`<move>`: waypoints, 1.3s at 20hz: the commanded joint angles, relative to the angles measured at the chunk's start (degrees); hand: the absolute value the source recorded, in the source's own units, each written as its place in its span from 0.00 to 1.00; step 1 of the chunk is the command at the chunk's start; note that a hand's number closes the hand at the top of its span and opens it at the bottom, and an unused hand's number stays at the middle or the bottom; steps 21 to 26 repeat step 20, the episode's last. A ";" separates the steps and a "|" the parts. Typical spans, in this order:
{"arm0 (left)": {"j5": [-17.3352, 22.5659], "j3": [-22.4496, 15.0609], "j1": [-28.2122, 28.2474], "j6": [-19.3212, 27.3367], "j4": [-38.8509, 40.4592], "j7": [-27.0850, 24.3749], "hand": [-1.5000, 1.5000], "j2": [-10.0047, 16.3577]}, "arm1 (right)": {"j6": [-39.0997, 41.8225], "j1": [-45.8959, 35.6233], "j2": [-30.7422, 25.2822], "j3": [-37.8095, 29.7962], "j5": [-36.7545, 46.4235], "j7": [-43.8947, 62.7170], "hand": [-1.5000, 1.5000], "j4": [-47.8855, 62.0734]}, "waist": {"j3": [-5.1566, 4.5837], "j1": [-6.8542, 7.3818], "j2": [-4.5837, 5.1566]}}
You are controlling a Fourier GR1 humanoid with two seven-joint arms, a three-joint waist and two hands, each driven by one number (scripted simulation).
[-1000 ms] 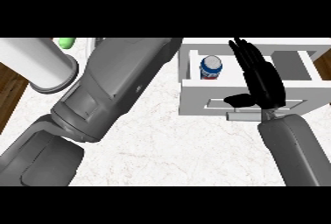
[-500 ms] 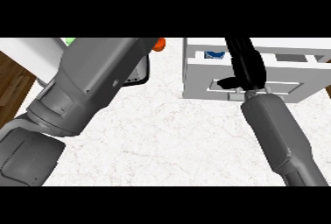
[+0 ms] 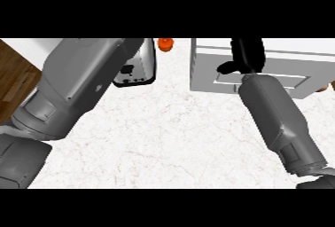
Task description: Pick up the can, place it into the drawer and close the drawer
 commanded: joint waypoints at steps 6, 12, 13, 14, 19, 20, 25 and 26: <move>-0.53 -0.48 5.70 -2.92 -7.71 3.05 0.00 5.07 | -3.33 -10.76 -0.86 -2.91 0.73 -0.15 0.00 10.61 | 0.06 0.79 0.50; -0.57 -0.76 8.22 -3.23 -12.11 4.37 0.00 6.67 | -2.53 -14.65 -0.34 -5.59 -2.04 -2.28 0.00 12.23 | 0.10 2.24 0.76; -0.70 -1.27 9.59 -2.15 -13.99 5.01 0.00 6.22 | -2.02 -14.25 -1.29 -6.60 -3.24 -3.73 0.00 11.99 | 0.11 2.24 0.30; -1.04 -0.81 9.14 -2.06 -13.20 3.82 0.00 6.86 | -2.28 -14.58 0.10 -7.95 -5.27 -5.78 0.00 11.14 | 0.17 2.10 0.82; -0.08 -0.34 11.55 -2.79 -17.91 6.97 0.00 9.46 | -0.50 -15.90 0.12 -10.59 -7.94 -8.67 0.00 11.74 | 0.15 2.73 0.15; -0.14 -0.87 12.13 -4.08 -18.48 7.20 0.00 9.52 | -1.76 -15.44 0.30 -10.63 -7.75 -9.74 0.00 12.10 | 0.15 2.27 0.46; -0.14 -0.87 12.13 -4.08 -18.48 7.20 0.00 9.52 | -1.76 -15.44 0.30 -10.63 -7.75 -9.74 0.00 12.10 | 0.15 2.27 0.46; -0.14 -0.87 12.13 -4.08 -18.48 7.20 0.00 9.52 | -1.76 -15.44 0.30 -10.63 -7.75 -9.74 0.00 12.10 | 0.15 2.27 0.46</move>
